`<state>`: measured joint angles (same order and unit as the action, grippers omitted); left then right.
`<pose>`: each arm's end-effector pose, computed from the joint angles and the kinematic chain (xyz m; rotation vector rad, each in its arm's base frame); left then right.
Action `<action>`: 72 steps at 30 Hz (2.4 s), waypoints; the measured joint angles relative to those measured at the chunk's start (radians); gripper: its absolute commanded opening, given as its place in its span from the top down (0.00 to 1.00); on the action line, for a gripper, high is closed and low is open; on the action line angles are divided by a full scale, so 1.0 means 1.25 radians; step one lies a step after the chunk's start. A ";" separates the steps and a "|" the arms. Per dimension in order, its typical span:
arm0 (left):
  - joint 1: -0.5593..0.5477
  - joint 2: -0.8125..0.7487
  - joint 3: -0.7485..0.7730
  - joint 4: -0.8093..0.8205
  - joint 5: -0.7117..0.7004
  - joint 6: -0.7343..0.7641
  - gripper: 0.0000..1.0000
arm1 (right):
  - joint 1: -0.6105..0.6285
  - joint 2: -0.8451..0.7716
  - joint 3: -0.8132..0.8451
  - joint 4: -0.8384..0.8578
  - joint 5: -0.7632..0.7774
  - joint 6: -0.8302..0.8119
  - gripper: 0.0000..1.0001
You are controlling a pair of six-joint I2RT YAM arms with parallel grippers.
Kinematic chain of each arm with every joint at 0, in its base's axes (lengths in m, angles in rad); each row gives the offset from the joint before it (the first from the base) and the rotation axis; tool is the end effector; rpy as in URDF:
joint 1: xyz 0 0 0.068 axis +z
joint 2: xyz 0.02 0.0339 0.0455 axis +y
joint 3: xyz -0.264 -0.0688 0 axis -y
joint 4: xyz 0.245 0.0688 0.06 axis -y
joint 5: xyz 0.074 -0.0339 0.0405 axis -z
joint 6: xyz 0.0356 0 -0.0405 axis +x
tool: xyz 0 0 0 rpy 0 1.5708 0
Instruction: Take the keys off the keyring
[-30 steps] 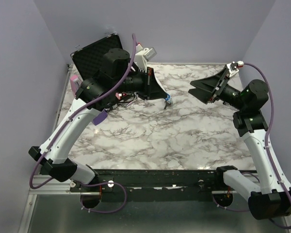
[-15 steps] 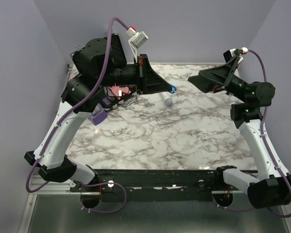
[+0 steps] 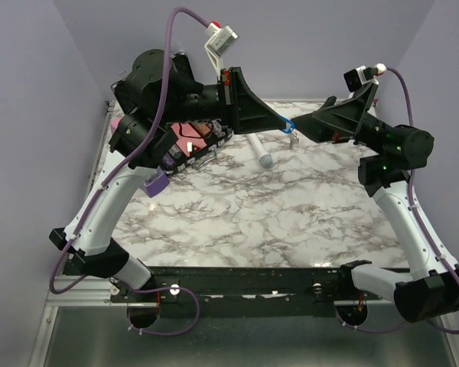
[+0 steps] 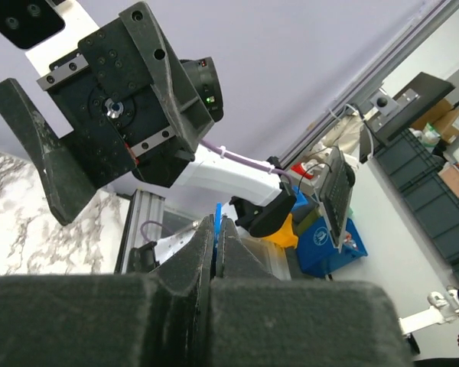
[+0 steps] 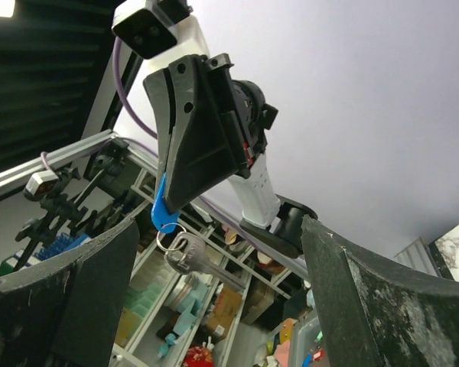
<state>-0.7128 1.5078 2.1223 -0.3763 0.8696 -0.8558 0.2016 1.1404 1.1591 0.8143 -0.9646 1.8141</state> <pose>0.1813 -0.1927 0.5901 0.7626 1.5312 -1.8073 0.2069 0.0721 0.4878 -0.1830 1.4161 2.0924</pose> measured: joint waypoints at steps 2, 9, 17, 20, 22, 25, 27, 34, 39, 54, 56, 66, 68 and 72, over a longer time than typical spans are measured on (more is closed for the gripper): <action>-0.001 0.010 0.006 0.020 0.002 -0.019 1.00 | 0.012 0.008 0.014 0.006 0.002 0.001 0.06; -0.008 0.033 0.030 0.074 0.006 -0.063 1.00 | 0.074 0.026 0.036 0.029 0.013 0.001 0.07; -0.008 0.042 0.050 0.117 0.009 -0.091 1.00 | 0.116 0.050 0.053 0.102 0.049 0.039 0.09; -0.008 0.046 0.051 0.134 0.009 -0.101 1.00 | 0.121 0.056 0.058 0.146 0.067 0.066 0.09; -0.008 0.050 0.051 0.144 0.009 -0.107 1.00 | 0.123 0.060 0.065 0.170 0.078 0.082 0.10; -0.008 0.058 0.051 0.158 0.009 -0.115 1.00 | 0.130 0.067 0.078 0.194 0.092 0.098 0.11; -0.008 0.063 0.051 0.169 0.009 -0.123 1.00 | 0.133 0.071 0.086 0.204 0.095 0.103 0.12; -0.008 0.087 0.079 0.189 0.010 -0.137 1.00 | 0.139 0.079 0.098 0.233 0.109 0.122 0.19; -0.008 0.093 0.090 0.200 0.010 -0.145 1.00 | 0.143 0.085 0.104 0.241 0.113 0.132 0.27; 0.002 0.099 0.090 0.222 0.010 -0.149 1.00 | 0.143 0.094 0.104 0.270 0.128 0.149 0.48; 0.004 0.099 0.090 0.222 0.010 -0.149 1.00 | 0.143 0.095 0.104 0.270 0.129 0.149 0.49; 0.016 0.099 0.090 0.228 0.010 -0.151 1.00 | 0.143 0.096 0.104 0.277 0.134 0.149 0.54; 0.016 0.099 0.090 0.228 0.010 -0.151 1.00 | 0.143 0.096 0.104 0.277 0.134 0.149 0.55; 0.016 0.099 0.090 0.228 0.010 -0.151 1.00 | 0.143 0.097 0.104 0.277 0.134 0.149 0.58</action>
<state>-0.6930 1.6310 2.2345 -0.0910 0.8818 -1.0447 0.3805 1.2613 1.2896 1.1606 -0.7975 2.0006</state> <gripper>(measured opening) 0.015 0.439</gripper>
